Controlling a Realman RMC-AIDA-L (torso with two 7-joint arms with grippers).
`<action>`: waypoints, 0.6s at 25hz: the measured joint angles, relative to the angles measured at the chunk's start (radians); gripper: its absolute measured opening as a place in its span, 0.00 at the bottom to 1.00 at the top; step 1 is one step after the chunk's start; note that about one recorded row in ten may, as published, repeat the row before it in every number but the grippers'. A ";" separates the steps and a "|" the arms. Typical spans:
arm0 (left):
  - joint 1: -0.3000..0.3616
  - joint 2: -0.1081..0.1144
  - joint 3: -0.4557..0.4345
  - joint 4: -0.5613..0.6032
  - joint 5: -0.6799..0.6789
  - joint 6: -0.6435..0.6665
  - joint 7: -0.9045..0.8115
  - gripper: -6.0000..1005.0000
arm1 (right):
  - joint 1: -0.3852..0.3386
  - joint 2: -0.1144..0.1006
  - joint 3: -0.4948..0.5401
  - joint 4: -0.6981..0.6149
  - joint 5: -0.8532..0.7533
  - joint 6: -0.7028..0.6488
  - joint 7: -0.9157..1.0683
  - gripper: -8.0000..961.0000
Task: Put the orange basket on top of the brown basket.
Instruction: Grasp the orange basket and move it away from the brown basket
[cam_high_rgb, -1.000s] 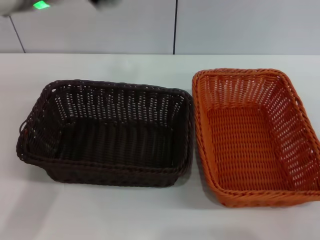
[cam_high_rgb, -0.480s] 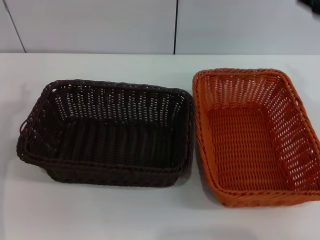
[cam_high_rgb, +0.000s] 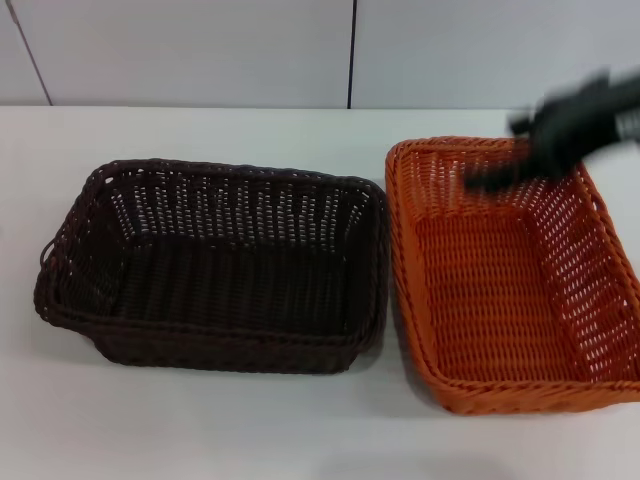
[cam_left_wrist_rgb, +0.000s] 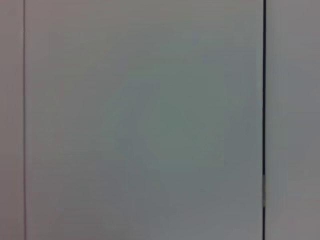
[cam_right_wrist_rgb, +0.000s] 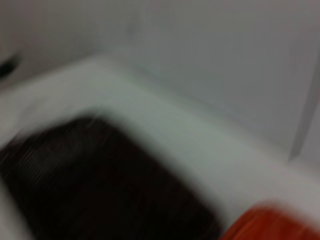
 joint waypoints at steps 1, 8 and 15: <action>-0.004 0.000 -0.002 0.015 -0.001 0.003 0.000 0.80 | 0.015 0.002 -0.002 0.011 0.008 -0.077 -0.015 0.78; -0.022 0.001 -0.006 0.067 -0.023 0.010 -0.002 0.80 | 0.046 0.012 -0.019 0.076 -0.007 -0.338 -0.075 0.77; -0.044 0.000 0.002 0.087 -0.035 0.007 -0.002 0.80 | 0.048 0.023 -0.110 0.133 -0.093 -0.368 -0.109 0.76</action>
